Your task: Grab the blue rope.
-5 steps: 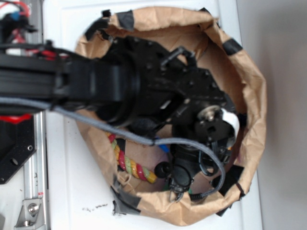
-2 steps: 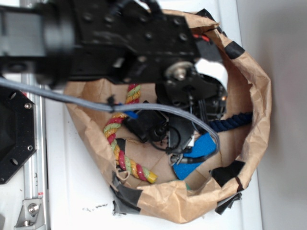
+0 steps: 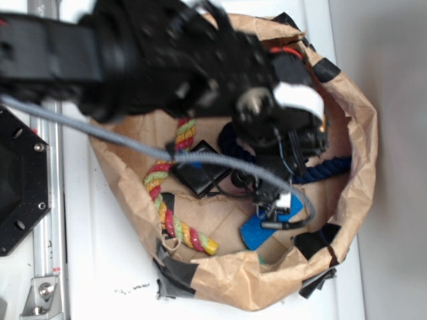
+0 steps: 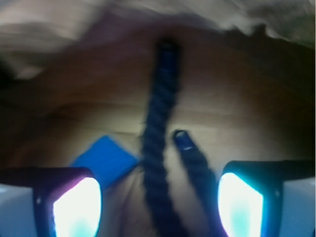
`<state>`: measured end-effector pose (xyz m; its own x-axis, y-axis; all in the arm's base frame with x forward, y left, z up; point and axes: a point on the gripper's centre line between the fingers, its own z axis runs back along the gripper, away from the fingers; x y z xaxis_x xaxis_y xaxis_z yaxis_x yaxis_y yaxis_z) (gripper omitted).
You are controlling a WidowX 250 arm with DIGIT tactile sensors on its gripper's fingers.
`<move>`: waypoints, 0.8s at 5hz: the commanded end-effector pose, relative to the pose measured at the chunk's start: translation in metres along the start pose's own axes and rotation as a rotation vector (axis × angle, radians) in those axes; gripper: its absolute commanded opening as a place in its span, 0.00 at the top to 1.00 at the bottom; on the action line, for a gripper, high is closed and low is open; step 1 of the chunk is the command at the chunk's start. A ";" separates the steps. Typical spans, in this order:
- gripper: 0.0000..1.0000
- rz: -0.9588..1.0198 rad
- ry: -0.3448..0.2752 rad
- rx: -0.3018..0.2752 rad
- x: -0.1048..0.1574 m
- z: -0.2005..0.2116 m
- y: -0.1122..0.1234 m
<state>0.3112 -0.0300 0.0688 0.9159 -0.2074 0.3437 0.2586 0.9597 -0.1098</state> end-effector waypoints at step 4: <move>1.00 0.089 0.081 -0.048 0.008 -0.038 -0.013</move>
<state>0.3327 -0.0435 0.0262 0.9639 -0.1320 0.2314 0.1768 0.9668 -0.1847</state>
